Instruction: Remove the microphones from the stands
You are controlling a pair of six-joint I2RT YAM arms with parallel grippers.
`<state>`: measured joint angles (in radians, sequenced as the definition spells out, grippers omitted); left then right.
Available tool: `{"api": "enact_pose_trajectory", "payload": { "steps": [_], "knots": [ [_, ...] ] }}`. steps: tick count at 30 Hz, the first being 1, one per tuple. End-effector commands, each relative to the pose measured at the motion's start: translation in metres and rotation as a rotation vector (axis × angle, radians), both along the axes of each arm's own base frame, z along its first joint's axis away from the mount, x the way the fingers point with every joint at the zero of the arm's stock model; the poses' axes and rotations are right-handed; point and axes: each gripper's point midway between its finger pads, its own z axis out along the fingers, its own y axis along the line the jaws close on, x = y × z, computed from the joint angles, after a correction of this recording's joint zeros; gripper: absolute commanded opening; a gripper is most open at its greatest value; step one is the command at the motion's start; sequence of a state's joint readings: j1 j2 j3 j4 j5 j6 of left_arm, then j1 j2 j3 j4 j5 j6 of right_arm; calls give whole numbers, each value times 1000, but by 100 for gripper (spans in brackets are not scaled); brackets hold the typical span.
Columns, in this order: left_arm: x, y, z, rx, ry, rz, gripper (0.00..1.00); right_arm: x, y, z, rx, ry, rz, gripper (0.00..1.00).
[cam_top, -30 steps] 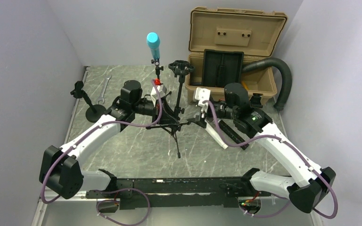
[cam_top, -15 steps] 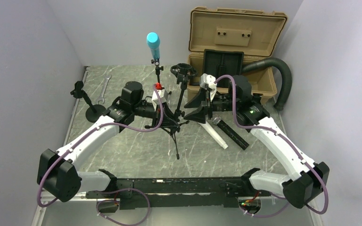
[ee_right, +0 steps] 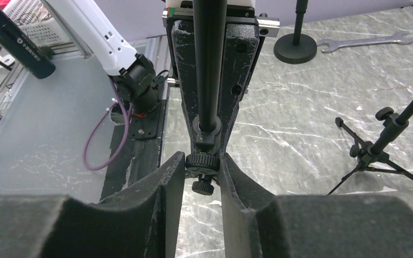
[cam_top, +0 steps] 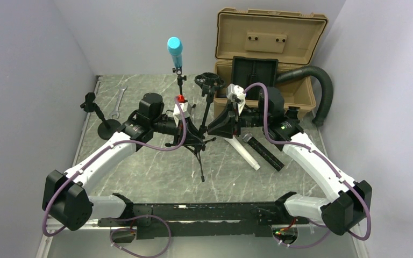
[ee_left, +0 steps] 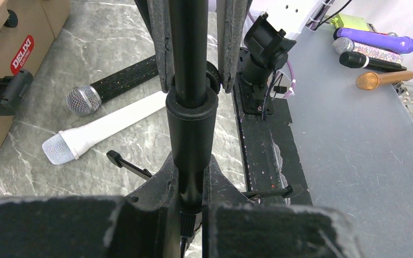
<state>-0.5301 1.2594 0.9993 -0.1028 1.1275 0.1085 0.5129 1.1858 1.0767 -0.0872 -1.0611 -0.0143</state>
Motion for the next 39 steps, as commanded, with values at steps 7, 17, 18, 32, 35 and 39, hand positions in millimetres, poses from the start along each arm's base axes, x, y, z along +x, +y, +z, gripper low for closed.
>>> {"api": "enact_pose_trajectory", "payload": {
  "steps": [7, 17, 18, 32, 35, 39],
  "knots": [
    [-1, -3, 43, -87, -132, -32, 0, 0, 3, 6, 30, -14, 16, 29],
    [-3, -4, 42, -90, -97, -37, 0, 3, 5, -2, -21, -103, -9, 4],
    [-2, -6, 44, -101, -101, -42, 0, 5, 4, -3, -39, -141, -25, 3],
    [-1, -10, 44, -112, -29, -60, 0, 41, -9, -9, -243, -461, -270, 15],
    [2, -11, 42, -105, -28, -57, 0, 36, -7, -8, -234, -456, -257, 24],
    [3, -11, 38, -97, -30, -52, 0, 30, -7, -2, -216, -446, -243, 35]
  ]
}}
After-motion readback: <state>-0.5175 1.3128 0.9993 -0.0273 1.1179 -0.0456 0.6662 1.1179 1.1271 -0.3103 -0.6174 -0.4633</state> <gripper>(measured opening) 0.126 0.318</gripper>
